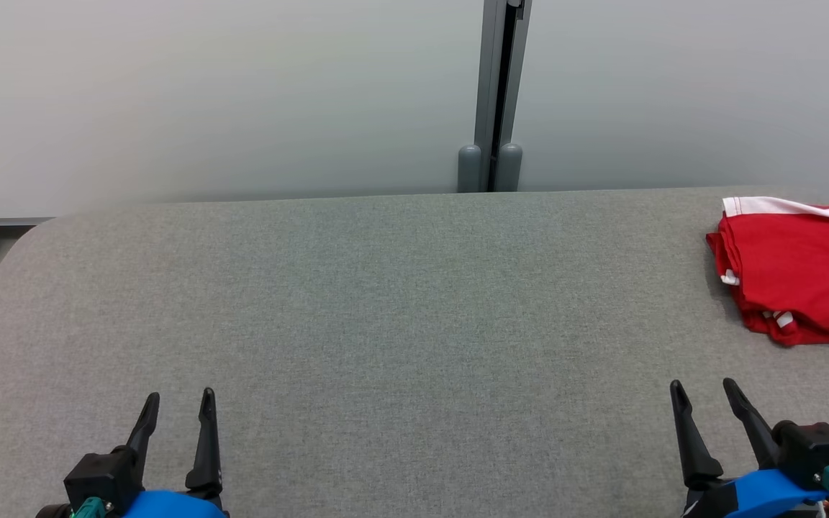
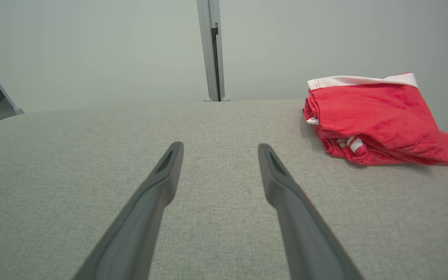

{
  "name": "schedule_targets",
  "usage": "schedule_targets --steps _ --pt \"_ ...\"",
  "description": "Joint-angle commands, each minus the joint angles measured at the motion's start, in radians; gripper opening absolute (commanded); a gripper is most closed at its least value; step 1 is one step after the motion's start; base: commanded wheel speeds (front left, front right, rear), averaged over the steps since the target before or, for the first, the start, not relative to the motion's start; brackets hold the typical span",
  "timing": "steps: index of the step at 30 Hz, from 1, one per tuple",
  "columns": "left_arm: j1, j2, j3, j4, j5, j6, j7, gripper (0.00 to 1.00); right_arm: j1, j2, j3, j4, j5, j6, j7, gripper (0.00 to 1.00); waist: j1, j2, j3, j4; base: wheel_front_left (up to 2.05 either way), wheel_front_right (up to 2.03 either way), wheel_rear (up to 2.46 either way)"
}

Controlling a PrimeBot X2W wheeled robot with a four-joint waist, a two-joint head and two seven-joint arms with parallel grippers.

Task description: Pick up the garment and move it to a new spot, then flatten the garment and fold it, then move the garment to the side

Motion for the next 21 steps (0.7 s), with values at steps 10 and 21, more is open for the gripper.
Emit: schedule_targets --steps 10,21 --pt "0.042 -0.037 -0.002 0.061 -0.006 0.005 0.005 0.0 0.021 0.008 0.002 0.077 0.012 0.0 0.007 0.0 0.0 0.0 0.0 0.001 0.0 0.0 0.0" --pt "0.028 -0.06 0.033 0.063 -0.147 -0.012 0.048 0.0 0.001 0.009 -0.004 0.096 0.179 0.0 0.033 0.0 0.0 0.0 0.002 0.0 0.0 0.0 0.0"
